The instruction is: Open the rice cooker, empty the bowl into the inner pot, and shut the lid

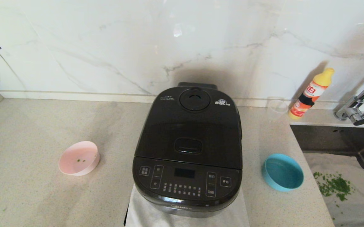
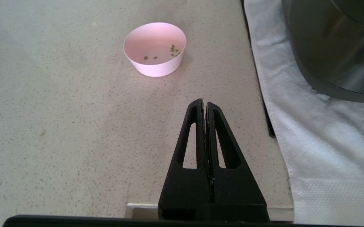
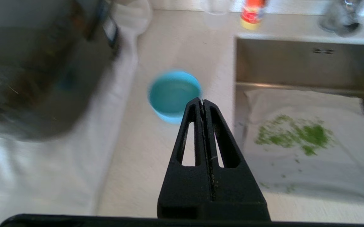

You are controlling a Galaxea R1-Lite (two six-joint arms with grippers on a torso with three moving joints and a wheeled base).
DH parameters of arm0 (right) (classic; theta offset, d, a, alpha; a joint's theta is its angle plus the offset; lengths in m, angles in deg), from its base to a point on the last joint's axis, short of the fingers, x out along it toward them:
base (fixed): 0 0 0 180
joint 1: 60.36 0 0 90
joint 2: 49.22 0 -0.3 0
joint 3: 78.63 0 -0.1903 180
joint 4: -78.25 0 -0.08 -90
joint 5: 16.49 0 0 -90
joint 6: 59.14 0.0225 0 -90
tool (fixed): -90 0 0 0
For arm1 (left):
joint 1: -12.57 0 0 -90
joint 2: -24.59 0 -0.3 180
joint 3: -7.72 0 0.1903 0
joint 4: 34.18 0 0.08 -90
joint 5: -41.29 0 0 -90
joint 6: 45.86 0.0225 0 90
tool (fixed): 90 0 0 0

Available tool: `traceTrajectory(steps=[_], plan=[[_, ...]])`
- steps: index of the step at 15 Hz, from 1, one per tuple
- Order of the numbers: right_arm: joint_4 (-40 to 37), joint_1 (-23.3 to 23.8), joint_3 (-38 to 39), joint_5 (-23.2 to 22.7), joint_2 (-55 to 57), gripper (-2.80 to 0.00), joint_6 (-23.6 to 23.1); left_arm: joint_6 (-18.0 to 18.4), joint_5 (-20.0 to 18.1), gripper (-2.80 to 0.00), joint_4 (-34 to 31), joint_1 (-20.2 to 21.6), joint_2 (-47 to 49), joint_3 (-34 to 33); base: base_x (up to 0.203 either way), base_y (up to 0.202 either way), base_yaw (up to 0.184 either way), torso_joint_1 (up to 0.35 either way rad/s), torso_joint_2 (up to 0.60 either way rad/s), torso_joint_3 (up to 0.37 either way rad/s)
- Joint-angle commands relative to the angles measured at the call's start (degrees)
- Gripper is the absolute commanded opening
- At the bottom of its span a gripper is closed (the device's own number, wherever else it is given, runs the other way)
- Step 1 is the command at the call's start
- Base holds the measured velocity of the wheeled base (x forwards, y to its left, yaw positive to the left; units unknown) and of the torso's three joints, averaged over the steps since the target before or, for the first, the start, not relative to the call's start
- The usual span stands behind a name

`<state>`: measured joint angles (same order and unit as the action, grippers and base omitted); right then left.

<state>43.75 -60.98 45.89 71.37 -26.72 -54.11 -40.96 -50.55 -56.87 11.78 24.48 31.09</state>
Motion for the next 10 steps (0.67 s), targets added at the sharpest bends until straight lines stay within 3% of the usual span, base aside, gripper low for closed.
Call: traceTrajectory(steps=[1, 3, 5, 7, 10], plan=[[-1.4, -0.4, -9.7, -1.4, 17.3, -2.8, 0.5, 0.0, -0.1, -2.8, 0.0, 0.0, 0.0, -0.4, 0.0, 0.0, 0.0, 0.0, 0.0, 0.0], [-3.8, -2.4, -17.4, -3.4, 27.3, -2.8, 1.1, 0.0, 0.0, -2.8, 0.0, 0.0, 0.0, -0.4, 0.0, 0.0, 0.0, 0.0, 0.0, 0.0], [-6.2, -9.6, -23.6, -4.3, 35.5, -2.8, 2.5, 0.0, -0.1, -2.8, 0.0, 0.0, 0.0, -0.4, 0.0, 0.0, 0.0, 0.0, 0.0, 0.0], [-7.6, -17.6, -29.7, -4.0, 42.3, -2.8, 6.0, 0.0, 0.0, -2.8, 0.0, 0.0, 0.0, -0.4, 0.0, 0.0, 0.0, 0.0, 0.0, 0.0], [-8.2, -25.2, -36.0, -2.2, 48.1, -2.8, 13.4, 0.0, 0.0, -2.8, 0.0, 0.0, 0.0, -0.4, 0.0, 0.0, 0.0, 0.0, 0.0, 0.0]])
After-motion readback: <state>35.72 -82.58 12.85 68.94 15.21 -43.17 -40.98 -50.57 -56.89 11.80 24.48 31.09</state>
